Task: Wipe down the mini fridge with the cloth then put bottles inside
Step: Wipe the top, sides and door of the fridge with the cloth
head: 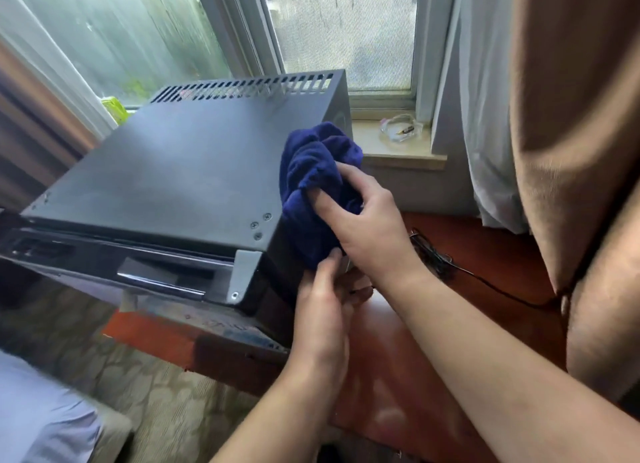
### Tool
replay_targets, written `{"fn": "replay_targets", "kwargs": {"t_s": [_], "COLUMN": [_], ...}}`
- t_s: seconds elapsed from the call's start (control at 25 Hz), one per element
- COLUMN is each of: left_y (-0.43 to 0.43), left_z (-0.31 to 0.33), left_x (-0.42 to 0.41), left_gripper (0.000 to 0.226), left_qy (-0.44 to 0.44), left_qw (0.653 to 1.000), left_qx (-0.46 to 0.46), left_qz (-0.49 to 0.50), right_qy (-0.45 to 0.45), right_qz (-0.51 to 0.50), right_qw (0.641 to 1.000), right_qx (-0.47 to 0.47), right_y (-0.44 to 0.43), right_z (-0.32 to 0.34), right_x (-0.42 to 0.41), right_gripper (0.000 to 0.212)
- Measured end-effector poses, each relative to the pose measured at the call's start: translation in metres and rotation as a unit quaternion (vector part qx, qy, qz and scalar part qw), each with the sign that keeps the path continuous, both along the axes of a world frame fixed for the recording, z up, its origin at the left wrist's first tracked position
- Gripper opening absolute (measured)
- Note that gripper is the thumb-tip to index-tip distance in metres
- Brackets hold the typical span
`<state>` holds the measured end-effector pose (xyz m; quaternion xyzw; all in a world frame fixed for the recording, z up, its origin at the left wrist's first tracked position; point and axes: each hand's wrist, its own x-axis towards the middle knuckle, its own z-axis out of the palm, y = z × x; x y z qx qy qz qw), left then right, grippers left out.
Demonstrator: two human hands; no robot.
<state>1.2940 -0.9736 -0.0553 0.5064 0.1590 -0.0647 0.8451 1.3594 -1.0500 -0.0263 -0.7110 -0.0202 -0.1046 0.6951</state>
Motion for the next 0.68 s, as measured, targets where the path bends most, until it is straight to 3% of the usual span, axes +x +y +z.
{"fn": "replay_targets", "kwargs": {"t_s": [0.12,0.24,0.44,0.56,0.68], "left_y": [0.0,0.002,0.008,0.017,0.017], "left_z": [-0.022,-0.07,-0.175,-0.212,-0.222], "left_x": [0.006,0.007,-0.025,-0.047,-0.046], "left_gripper": [0.025,0.029,0.046,0.049,0.05], "left_qy": [0.101,0.241,0.45,0.509,0.495], "left_qw": [0.995,0.97,0.892,0.859,0.867], "left_qx": [-0.027,-0.014,0.041,0.06,0.06], "left_qz": [0.008,0.015,-0.013,-0.022,-0.014], "right_qy": [0.056,0.163,0.365,0.451,0.456], "right_qz": [-0.004,0.02,0.123,0.137,0.083], "right_qw": [0.998,0.986,0.917,0.879,0.884], "right_qx": [0.022,-0.014,-0.102,-0.074,-0.06], "right_y": [0.001,0.001,0.013,0.021,0.018], "right_z": [-0.047,-0.127,-0.26,-0.297,-0.299], "right_x": [0.001,-0.002,-0.047,-0.074,-0.068], "right_gripper": [0.041,0.026,0.035,0.035,0.031]}}
